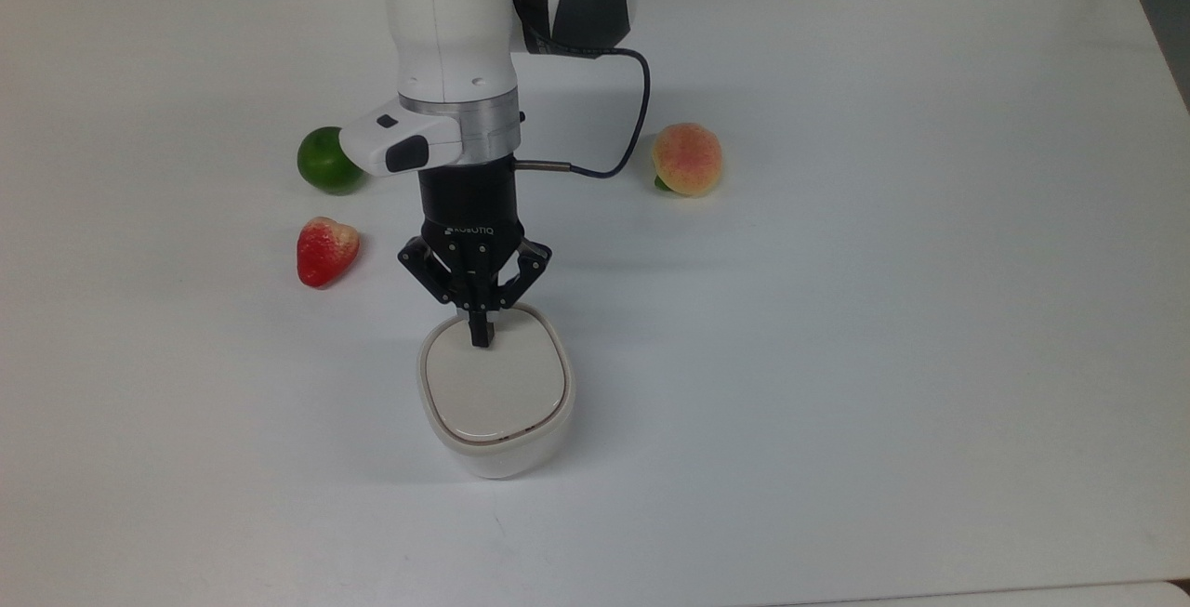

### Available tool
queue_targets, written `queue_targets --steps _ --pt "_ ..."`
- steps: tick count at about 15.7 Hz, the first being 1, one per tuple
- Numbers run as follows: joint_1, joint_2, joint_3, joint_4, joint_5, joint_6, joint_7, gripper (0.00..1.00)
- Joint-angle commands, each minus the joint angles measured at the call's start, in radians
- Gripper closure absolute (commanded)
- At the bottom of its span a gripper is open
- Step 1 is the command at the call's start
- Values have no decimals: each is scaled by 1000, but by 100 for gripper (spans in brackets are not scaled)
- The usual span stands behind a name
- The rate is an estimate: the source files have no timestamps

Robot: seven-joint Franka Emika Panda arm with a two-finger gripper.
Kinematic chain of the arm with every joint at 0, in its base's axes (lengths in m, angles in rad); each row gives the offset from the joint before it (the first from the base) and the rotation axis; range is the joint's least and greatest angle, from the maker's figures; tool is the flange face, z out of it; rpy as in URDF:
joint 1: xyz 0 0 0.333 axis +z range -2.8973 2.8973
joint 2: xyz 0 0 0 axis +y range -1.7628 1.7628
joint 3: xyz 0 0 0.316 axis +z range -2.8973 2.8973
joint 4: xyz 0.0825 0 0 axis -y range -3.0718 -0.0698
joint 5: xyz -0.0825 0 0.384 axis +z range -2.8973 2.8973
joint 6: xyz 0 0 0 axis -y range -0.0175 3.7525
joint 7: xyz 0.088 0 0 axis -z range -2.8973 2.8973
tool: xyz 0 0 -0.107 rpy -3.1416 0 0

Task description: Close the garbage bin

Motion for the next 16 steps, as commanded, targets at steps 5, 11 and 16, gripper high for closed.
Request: queue_targets --steps 5,11,16 --pt "-10 -156 6 -25 3 -256 9 96" --pt "-28 -282 4 -25 43 -544 9 34" --pt "-33 -421 3 -25 27 -864 0 0"
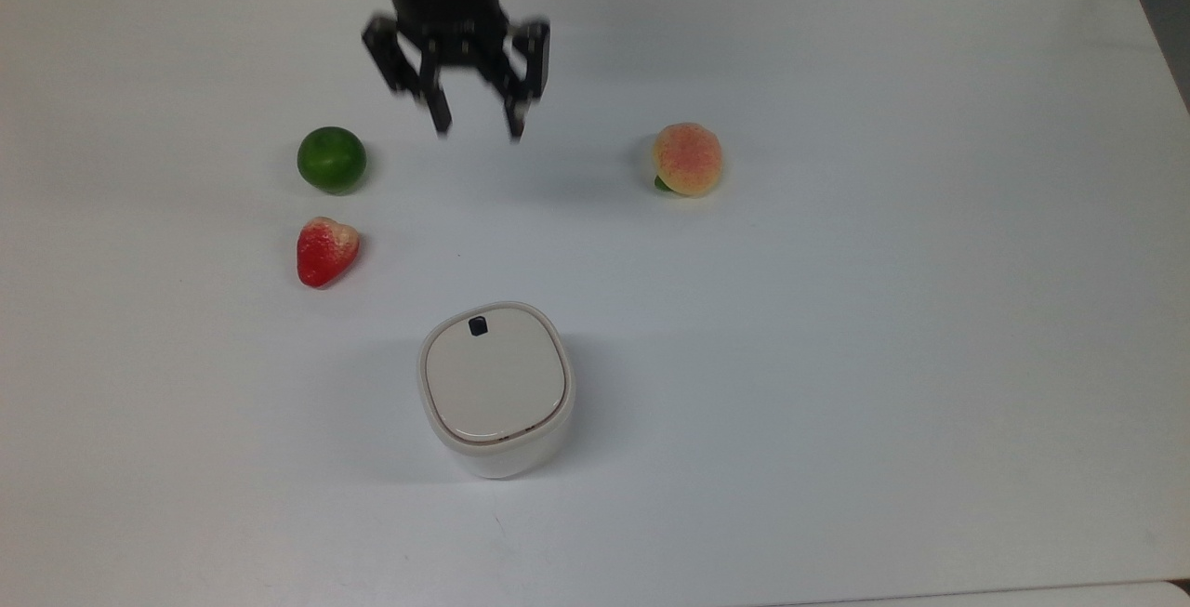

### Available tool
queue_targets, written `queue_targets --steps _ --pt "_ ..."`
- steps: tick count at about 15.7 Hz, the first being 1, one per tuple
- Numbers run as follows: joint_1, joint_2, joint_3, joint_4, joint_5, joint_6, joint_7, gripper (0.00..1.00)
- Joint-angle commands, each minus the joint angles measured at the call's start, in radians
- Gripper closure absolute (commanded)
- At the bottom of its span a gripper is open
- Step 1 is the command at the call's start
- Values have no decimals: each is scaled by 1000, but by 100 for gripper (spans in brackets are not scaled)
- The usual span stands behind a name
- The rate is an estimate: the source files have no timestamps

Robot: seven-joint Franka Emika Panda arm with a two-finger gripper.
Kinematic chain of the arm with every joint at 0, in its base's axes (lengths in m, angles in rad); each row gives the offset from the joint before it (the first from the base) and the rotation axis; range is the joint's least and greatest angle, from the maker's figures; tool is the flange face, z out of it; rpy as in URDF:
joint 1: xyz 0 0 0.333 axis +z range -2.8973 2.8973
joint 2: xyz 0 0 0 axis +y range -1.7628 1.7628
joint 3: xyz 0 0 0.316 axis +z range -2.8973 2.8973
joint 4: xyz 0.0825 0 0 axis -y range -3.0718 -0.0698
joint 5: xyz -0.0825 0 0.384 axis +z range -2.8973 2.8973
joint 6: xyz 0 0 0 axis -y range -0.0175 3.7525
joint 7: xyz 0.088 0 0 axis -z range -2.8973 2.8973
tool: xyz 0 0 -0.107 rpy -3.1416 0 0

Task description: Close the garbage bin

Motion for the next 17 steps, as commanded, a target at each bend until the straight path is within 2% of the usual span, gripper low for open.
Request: queue_targets --steps 1,6,8,15,17 --pt "-9 -118 3 -29 0 -191 0 0" --pt "-64 -221 9 -27 1 -358 -6 0" --pt "-107 -238 38 -12 3 -426 -9 0" --pt "-107 -200 49 -11 -13 -342 -131 0" --pt "-107 -189 47 -11 -55 -333 -165 0"
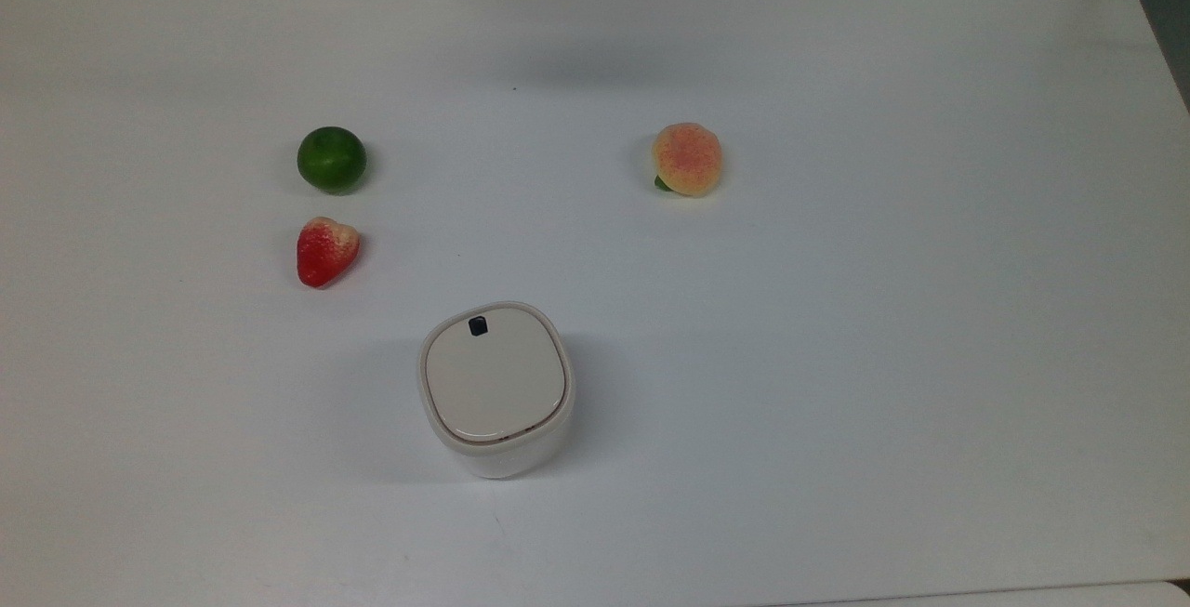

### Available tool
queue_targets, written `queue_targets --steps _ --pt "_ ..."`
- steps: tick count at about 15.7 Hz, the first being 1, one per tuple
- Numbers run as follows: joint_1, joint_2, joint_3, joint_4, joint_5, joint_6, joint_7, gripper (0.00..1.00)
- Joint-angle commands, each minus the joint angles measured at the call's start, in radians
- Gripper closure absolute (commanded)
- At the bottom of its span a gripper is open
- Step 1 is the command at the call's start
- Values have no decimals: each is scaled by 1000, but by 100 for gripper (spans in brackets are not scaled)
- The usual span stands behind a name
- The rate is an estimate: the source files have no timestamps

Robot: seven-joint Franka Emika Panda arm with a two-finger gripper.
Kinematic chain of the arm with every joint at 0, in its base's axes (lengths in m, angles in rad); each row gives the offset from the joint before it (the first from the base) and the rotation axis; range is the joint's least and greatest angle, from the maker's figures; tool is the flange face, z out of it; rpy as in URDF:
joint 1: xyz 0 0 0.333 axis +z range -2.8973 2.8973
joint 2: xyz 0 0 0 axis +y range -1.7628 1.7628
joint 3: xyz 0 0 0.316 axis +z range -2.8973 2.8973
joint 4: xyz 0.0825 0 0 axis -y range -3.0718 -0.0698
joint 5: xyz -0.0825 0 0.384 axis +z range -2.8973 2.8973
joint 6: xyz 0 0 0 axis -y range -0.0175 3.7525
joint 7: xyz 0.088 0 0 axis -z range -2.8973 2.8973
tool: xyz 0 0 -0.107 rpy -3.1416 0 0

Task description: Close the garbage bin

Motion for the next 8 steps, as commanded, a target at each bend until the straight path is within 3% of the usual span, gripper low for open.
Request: queue_targets --steps 1,8 --pt "-7 10 8 -8 -70 44 -72 0" --pt "14 16 8 -13 -99 73 -58 0"
